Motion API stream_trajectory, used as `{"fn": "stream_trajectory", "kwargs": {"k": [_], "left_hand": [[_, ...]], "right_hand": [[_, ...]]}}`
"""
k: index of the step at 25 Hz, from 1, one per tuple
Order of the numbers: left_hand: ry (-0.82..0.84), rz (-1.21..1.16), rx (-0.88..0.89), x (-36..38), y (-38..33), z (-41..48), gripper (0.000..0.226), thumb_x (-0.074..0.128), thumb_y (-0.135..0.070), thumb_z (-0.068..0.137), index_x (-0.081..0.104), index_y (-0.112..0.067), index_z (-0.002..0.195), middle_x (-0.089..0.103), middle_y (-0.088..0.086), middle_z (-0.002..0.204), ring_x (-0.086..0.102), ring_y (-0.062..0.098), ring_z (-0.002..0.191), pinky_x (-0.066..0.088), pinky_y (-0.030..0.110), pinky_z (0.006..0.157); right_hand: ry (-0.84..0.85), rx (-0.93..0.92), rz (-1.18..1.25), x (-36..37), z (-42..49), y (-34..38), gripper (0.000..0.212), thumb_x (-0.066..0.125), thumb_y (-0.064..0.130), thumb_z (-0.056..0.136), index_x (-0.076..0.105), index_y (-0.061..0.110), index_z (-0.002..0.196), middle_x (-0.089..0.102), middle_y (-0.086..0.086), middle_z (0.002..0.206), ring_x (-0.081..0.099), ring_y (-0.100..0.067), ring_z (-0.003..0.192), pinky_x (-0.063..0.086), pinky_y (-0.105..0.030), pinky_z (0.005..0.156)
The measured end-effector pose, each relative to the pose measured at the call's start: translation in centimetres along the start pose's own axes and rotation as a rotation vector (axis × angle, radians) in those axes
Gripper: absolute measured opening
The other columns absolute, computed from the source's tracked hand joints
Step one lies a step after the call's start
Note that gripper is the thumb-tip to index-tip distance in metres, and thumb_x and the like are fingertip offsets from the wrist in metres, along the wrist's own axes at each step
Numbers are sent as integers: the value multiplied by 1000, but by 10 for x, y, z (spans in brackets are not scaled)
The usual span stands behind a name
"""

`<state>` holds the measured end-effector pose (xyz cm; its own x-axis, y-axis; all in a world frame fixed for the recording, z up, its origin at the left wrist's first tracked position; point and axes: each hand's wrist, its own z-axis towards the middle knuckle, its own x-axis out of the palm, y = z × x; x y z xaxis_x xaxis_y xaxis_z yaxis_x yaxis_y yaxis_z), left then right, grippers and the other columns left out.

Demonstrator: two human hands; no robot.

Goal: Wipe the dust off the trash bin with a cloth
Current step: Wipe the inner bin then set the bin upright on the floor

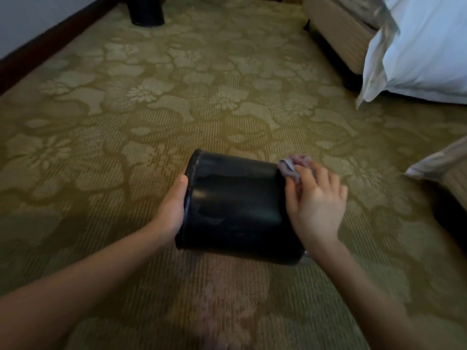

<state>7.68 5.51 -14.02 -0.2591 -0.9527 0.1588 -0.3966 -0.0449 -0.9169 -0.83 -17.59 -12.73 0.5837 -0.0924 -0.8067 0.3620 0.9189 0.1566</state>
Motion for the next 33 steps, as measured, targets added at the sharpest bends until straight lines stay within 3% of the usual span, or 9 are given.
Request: {"fn": "stream_trajectory", "kwargs": {"k": [4,8,15,20,23,26,28,30,33], "left_hand": [[23,47,116,-12,13,-9,43,24,-37,105,60,-23,123,67,-4,120,65,-3,104,51,19,92],[40,227,190,-25,20,-13,62,29,-61,94,53,-23,136,59,-3,136,51,10,130,33,38,116],[55,431,242,-31,26,-36,57,18,-55,95,65,-24,109,70,-2,106,64,6,106,50,37,98],[67,426,254,-39,40,-47,60,22,-58,94,60,-25,125,68,-7,119,58,5,121,44,38,108],[79,390,275,-42,47,-48,54,26,-51,95,56,-24,131,64,-25,125,51,-6,127,36,19,112],[73,410,288,-42,46,-47,58,25,-57,94,62,-22,122,70,-10,116,61,4,117,46,27,104],[71,481,325,-45,46,-46,61,22,-63,93,65,-21,106,70,1,100,66,13,99,52,43,92],[41,513,337,-43,37,-42,50,25,-57,97,63,-25,103,68,-1,98,64,10,92,53,39,85],[-30,510,348,-25,7,-27,41,25,-37,106,35,-33,146,48,-11,144,45,6,132,30,24,112]], "right_hand": [[104,-271,144,11,-18,117,42,46,44,99,60,21,131,53,-10,138,49,-31,113,37,-44,89],[133,-455,150,13,-11,108,38,51,33,97,60,20,132,55,-12,136,50,-32,107,38,-45,86],[186,203,47,-8,18,-34,34,47,33,96,68,15,116,69,-15,104,59,-38,96,45,-44,84],[124,-117,65,13,12,91,26,53,28,86,71,12,95,67,-15,90,57,-37,84,43,-43,73],[162,-247,173,21,0,159,22,59,28,88,69,12,99,65,-14,93,55,-35,85,42,-43,73],[217,-344,167,17,12,119,27,54,31,91,69,15,107,67,-13,97,58,-35,88,47,-44,77],[273,-245,82,10,21,50,32,47,33,92,68,17,110,68,-9,100,60,-34,91,47,-44,83],[271,-130,13,-3,21,-17,39,39,40,93,67,21,114,68,-4,104,60,-30,92,45,-42,86],[230,-100,24,-15,3,-34,35,42,40,94,68,23,112,68,1,108,58,-27,90,45,-40,81]]}}
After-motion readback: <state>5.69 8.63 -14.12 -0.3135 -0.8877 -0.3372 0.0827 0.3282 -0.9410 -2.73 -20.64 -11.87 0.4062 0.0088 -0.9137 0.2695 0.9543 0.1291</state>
